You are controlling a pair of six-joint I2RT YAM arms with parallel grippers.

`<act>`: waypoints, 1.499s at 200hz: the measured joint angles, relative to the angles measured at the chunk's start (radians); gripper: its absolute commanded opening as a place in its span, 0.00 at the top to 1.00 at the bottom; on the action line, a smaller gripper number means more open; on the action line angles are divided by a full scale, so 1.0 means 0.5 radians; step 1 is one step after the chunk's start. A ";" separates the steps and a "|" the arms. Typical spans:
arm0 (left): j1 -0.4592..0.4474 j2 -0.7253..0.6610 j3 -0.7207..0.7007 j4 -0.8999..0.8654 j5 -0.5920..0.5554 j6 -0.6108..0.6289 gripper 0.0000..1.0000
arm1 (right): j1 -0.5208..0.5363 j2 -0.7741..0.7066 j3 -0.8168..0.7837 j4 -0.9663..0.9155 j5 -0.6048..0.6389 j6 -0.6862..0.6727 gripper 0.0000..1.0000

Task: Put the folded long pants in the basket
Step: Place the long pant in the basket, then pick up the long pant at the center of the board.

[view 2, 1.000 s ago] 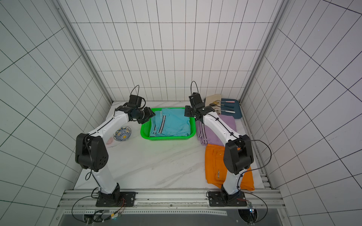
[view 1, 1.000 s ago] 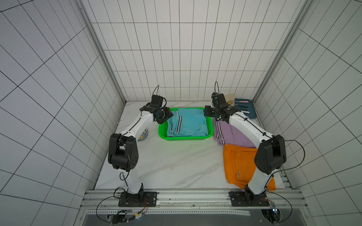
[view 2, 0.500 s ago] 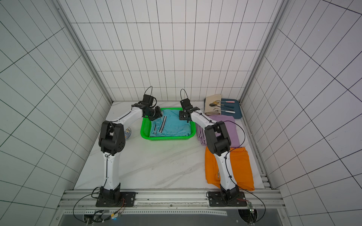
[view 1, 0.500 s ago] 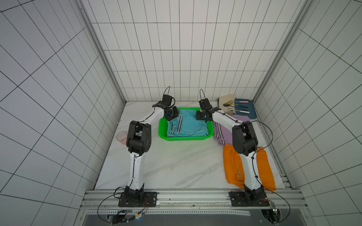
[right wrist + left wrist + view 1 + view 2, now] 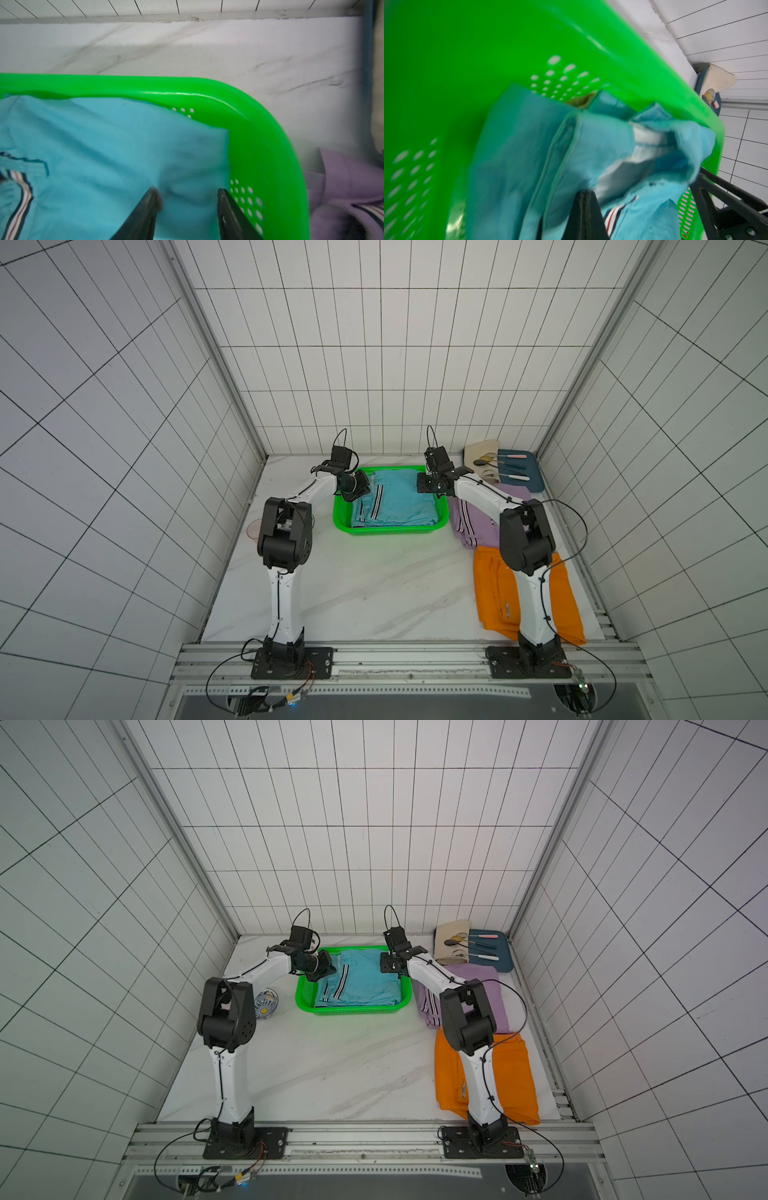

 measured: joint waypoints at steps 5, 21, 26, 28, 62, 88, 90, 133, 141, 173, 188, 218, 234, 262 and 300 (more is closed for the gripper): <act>-0.007 -0.076 -0.056 -0.008 -0.026 -0.002 1.00 | 0.005 -0.088 -0.075 0.011 -0.002 0.002 0.48; -0.051 -0.329 -0.211 -0.007 -0.105 -0.021 1.00 | 0.040 -0.370 -0.285 0.055 0.005 0.017 0.48; -0.073 -0.415 -0.261 0.006 -0.121 -0.026 1.00 | 0.054 -0.456 -0.350 0.082 0.002 0.023 0.48; -0.079 -0.435 -0.274 0.011 -0.127 -0.027 1.00 | 0.063 -0.492 -0.379 0.096 -0.002 0.026 0.48; -0.172 -0.639 -0.428 0.135 -0.114 -0.050 1.00 | 0.147 -0.739 -0.671 0.246 -0.094 0.083 0.49; -0.152 -0.442 -0.419 0.164 -0.090 -0.052 0.99 | 0.152 -0.581 -0.710 0.266 -0.211 0.114 0.51; -0.151 -0.422 -0.418 0.164 -0.088 -0.052 0.99 | 0.152 -0.565 -0.710 0.268 -0.217 0.117 0.51; -0.110 -0.077 -0.363 0.147 -0.024 -0.051 0.99 | 0.152 -0.302 -0.710 0.274 -0.315 0.159 0.53; -0.098 -0.072 -0.349 0.144 0.004 -0.051 0.99 | 0.152 -0.283 -0.709 0.295 -0.329 0.166 0.53; -0.074 -0.105 -0.322 0.123 0.053 -0.048 0.93 | 0.152 -0.269 -0.704 0.311 -0.363 0.175 0.52; -0.094 -0.203 -0.356 0.097 0.043 -0.043 0.69 | 0.152 -0.270 -0.691 0.292 -0.364 0.175 0.50; -0.199 -0.733 -0.554 0.071 -0.007 -0.072 0.46 | 0.163 -0.406 -0.684 0.171 -0.308 0.168 0.32; -0.293 -1.138 -0.732 0.113 -0.054 -0.094 0.27 | 0.182 -0.637 -0.708 0.109 -0.229 0.162 0.21; -0.643 -1.808 -1.189 0.281 -0.266 -0.199 0.03 | 0.233 -1.371 -1.060 0.206 -0.064 0.184 0.11; -1.382 -2.238 -1.987 0.699 -0.495 -0.410 0.02 | 0.316 -2.128 -1.592 0.219 0.072 0.288 0.09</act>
